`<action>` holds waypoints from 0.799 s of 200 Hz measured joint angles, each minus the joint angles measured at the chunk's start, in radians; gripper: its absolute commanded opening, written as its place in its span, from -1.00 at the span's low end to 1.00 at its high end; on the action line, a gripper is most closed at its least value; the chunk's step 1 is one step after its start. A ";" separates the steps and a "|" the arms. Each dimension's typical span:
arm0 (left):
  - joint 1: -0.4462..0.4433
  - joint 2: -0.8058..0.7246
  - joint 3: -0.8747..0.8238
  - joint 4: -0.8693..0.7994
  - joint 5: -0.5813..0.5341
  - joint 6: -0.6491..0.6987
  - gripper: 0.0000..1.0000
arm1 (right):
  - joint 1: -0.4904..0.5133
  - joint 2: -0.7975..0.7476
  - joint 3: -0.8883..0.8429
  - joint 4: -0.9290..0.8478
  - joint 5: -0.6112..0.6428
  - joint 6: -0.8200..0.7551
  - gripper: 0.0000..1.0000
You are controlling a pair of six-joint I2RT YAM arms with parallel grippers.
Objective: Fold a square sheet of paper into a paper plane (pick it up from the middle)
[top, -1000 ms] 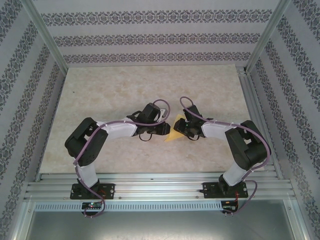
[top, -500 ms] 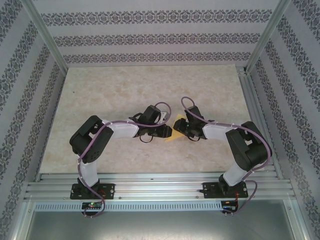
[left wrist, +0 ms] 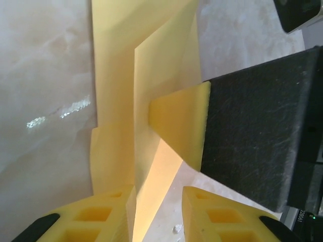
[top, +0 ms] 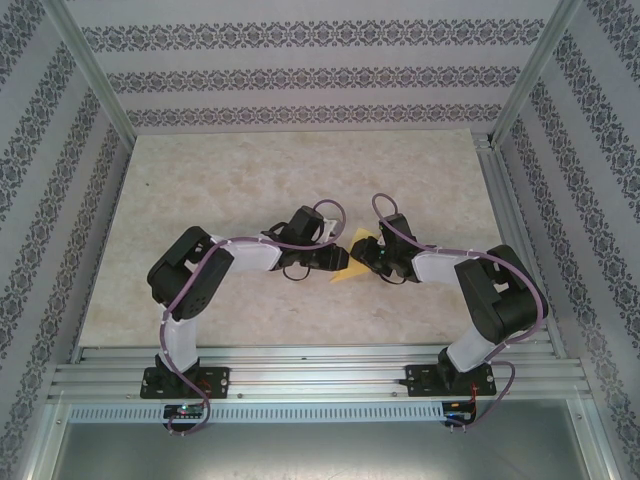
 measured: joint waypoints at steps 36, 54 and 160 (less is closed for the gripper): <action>0.000 0.032 0.011 0.002 -0.002 0.015 -0.37 | -0.006 0.002 -0.006 0.017 -0.019 0.006 -0.26; 0.000 0.037 0.013 0.002 -0.007 0.028 -0.34 | -0.006 0.004 -0.006 0.020 -0.025 0.008 -0.25; 0.000 -0.026 -0.007 0.006 -0.055 0.065 -0.24 | -0.006 0.005 -0.010 0.028 -0.027 0.009 -0.27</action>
